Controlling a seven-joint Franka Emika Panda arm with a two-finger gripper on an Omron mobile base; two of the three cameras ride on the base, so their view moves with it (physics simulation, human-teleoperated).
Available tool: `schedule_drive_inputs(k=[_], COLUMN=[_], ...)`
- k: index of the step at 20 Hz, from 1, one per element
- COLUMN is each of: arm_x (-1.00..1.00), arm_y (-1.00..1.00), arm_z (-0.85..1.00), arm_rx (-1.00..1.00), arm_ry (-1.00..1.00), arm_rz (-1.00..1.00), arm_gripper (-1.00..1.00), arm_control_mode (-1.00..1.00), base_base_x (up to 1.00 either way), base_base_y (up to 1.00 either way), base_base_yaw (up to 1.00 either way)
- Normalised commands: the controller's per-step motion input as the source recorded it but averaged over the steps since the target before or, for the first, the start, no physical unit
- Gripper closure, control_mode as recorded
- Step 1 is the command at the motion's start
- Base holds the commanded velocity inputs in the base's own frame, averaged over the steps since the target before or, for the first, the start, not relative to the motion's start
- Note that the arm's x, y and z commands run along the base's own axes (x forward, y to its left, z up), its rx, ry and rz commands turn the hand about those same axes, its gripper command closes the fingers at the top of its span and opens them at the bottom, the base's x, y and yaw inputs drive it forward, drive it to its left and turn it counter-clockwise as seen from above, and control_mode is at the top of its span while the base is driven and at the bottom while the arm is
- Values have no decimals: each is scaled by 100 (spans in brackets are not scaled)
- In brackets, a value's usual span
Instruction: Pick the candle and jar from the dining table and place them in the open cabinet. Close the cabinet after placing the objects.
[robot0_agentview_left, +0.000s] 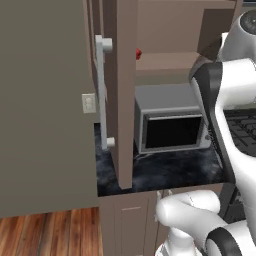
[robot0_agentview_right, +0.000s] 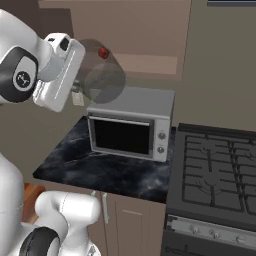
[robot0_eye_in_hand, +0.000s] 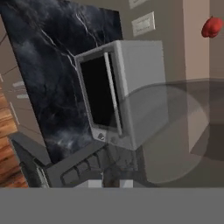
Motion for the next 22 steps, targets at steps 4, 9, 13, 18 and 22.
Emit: schedule_drive_inputs(k=[4, 9, 13, 18, 22], arm_x=[5, 19, 32, 15, 14], arm_y=[-11, -7, -11, -22, -16], arm_z=[15, 0, 0, 0, 0], arm_rx=[-19, -16, -15, -10, -8], arm_ry=[0, 0, 0, 0, 0], arm_rz=[8, 5, 5, 4, 4], arm_gripper=[100, 100, 100, 100, 100], arm_control_mode=[-100, -100, -100, -100, -100], base_base_x=[0, 0, 0, 0, 0], base_base_y=[0, 0, 0, 0, 0], base_base_yaw=[0, 0, 0, 0, 0])
